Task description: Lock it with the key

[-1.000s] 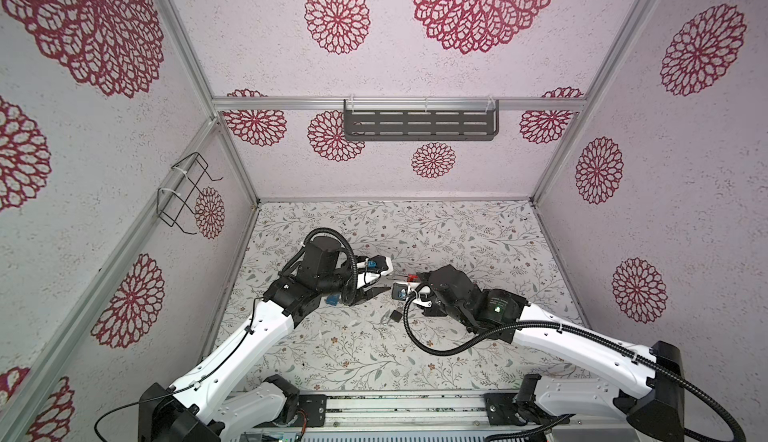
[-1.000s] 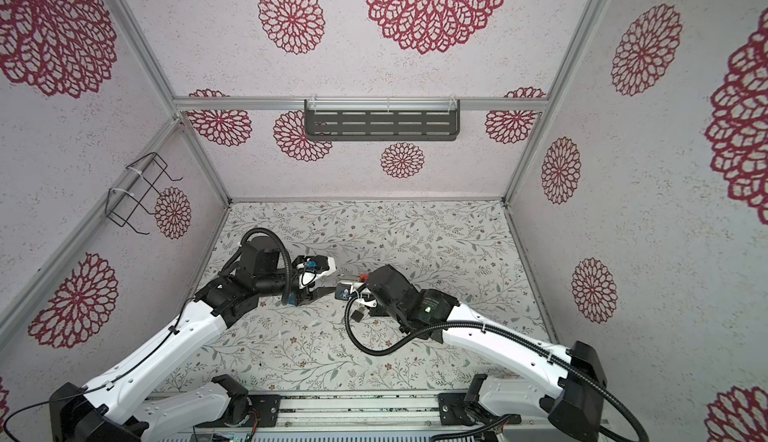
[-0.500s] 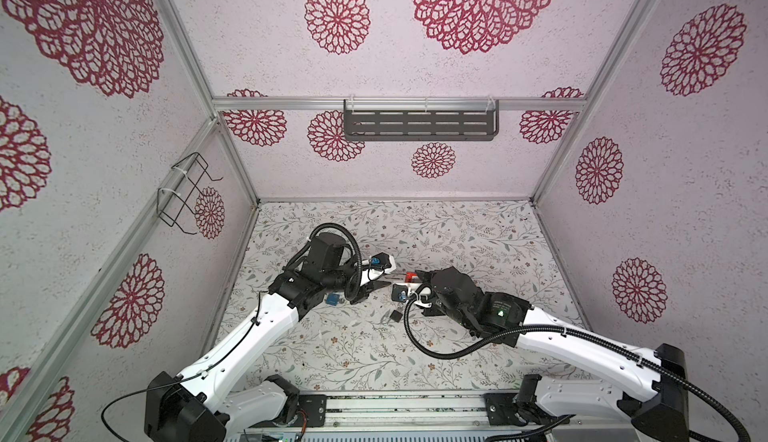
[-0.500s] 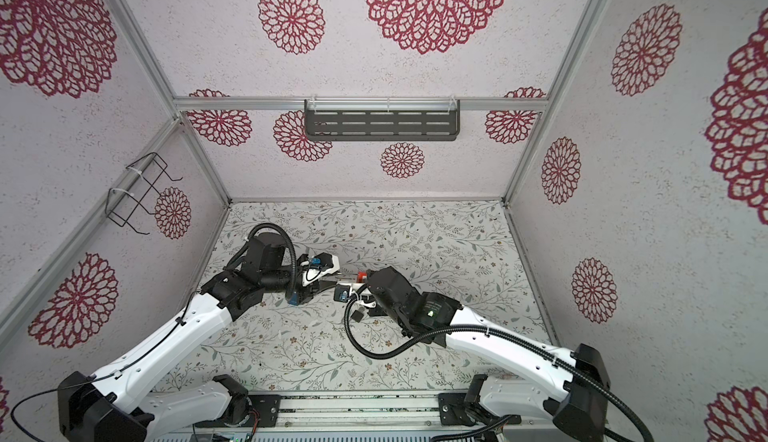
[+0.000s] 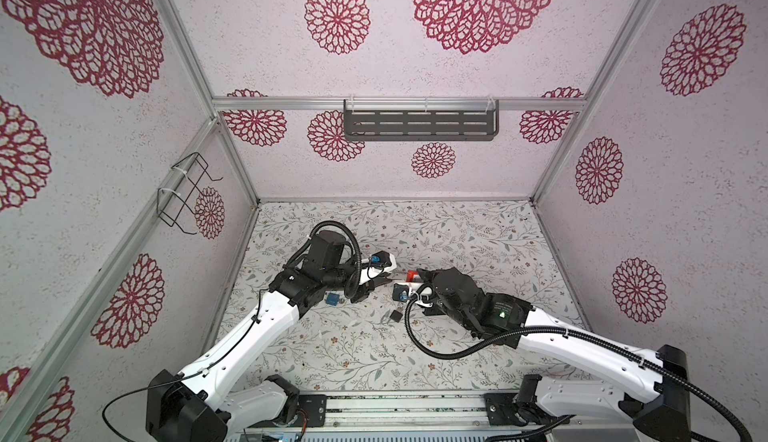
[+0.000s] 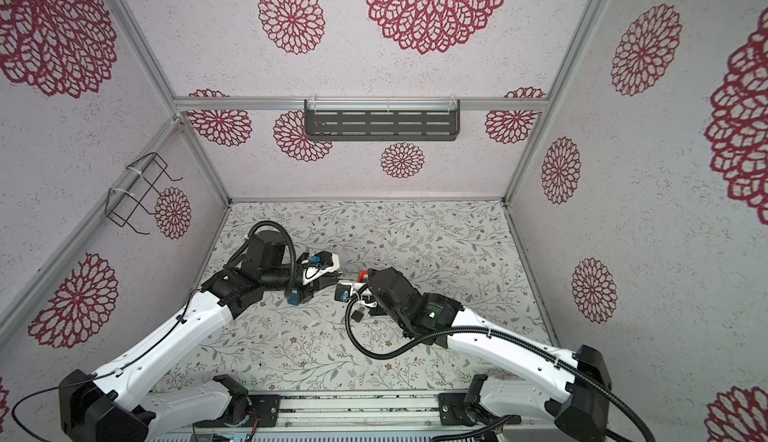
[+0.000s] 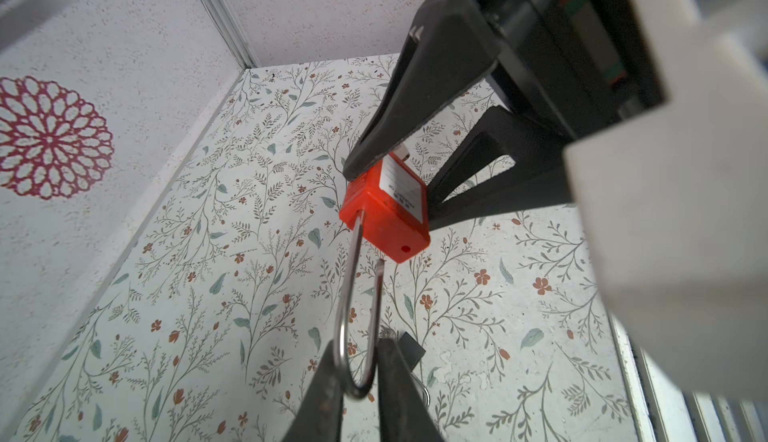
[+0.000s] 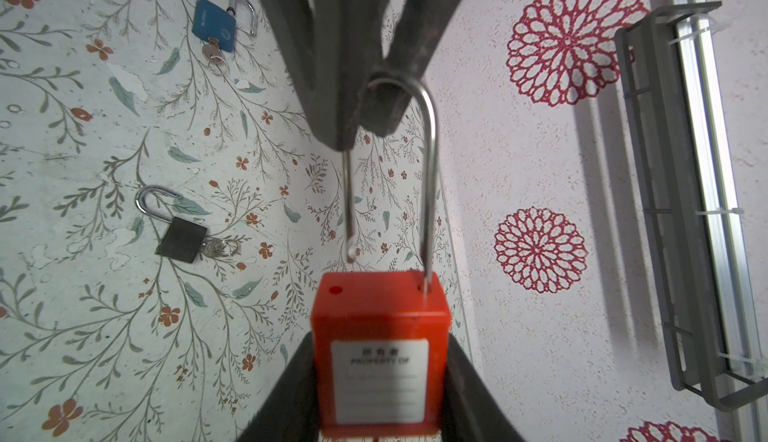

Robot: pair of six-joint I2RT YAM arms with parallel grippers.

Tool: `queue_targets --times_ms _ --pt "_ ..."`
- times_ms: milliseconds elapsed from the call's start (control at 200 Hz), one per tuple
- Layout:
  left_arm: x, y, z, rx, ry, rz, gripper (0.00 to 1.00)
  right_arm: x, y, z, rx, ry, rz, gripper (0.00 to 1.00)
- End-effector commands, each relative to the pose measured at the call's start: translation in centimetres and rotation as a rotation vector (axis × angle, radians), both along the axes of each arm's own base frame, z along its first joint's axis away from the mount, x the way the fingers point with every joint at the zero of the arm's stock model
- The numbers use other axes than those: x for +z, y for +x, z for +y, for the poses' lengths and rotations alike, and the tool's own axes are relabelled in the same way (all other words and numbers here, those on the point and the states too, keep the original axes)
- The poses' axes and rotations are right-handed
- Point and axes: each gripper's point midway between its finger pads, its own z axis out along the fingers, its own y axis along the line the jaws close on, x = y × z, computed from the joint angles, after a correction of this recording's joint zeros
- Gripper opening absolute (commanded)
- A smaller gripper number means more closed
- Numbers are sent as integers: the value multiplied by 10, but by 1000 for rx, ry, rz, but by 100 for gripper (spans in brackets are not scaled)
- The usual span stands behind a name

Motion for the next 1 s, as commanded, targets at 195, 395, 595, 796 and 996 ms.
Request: queue_targets --times_ms 195,395,595,796,996 --pt "14 1 -6 -24 -37 0 20 19 0 1 -5 50 -52 25" --pt "18 1 -9 -34 -56 14 24 20 0 1 -1 55 -58 24" --pt "12 0 -9 -39 -34 27 21 20 0 0 -4 53 -62 24" --pt "15 1 -10 -45 -41 29 13 19 0 0 -7 53 -66 24" --pt "12 1 -10 -47 -34 44 16 25 4 -1 -21 61 -94 24"
